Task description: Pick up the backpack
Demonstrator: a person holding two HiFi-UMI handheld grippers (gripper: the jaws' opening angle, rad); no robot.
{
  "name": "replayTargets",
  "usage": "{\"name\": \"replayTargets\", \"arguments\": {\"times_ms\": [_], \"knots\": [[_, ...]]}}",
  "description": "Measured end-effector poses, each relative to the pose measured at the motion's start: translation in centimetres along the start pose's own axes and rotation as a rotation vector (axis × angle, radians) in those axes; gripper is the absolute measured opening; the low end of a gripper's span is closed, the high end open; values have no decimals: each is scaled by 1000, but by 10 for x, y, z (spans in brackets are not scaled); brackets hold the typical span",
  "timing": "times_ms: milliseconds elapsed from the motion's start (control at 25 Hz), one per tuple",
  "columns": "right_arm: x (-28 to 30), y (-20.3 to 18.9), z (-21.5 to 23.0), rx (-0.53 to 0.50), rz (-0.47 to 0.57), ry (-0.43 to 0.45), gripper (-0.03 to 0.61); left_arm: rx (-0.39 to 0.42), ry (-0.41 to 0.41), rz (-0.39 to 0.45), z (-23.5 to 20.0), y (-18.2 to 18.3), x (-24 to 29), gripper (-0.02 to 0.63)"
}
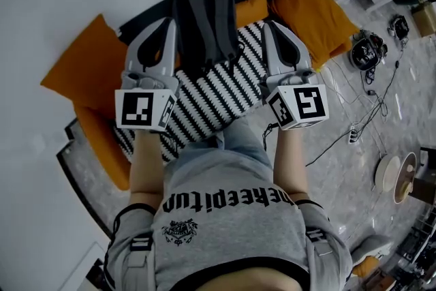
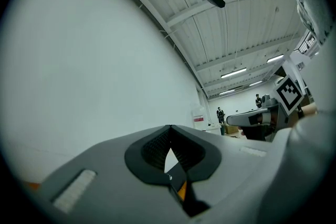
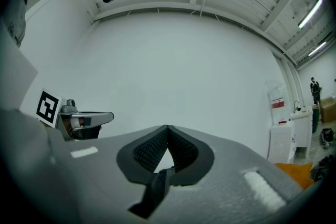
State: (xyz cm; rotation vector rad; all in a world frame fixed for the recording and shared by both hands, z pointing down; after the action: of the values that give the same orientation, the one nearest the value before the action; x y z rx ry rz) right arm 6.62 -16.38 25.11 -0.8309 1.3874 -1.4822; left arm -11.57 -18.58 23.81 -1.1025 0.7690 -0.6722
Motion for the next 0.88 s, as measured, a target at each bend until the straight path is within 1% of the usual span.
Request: {"name": "replayTargets", "arguments": {"times_ms": [120,400,640,880], "knots": [[10,1,9,2,-4,5,3,3,6,-8,-2,-4,12,20],[35,-2,25,9,-27,47,3,-4,27,-29,-5,-14,36,20],[64,-14,50,21,-71,77,3,-21,60,-71,-9,-34,63,20],[89,-35,68,49,-125,113,3,-38,90,-128,-11,-59,80,20]]}}
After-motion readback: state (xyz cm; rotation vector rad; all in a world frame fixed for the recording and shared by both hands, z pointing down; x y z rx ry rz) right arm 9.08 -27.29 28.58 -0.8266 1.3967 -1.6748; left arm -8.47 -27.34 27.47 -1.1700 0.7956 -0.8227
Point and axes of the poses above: the fingertips, and each gripper's own axes: x forward along the fingers, z to its right, y out of its top, the point moved 1 cm from there along -x, backward along the fingers, and after that the axes turned 9 degrees about x, right-handed, at the moved point
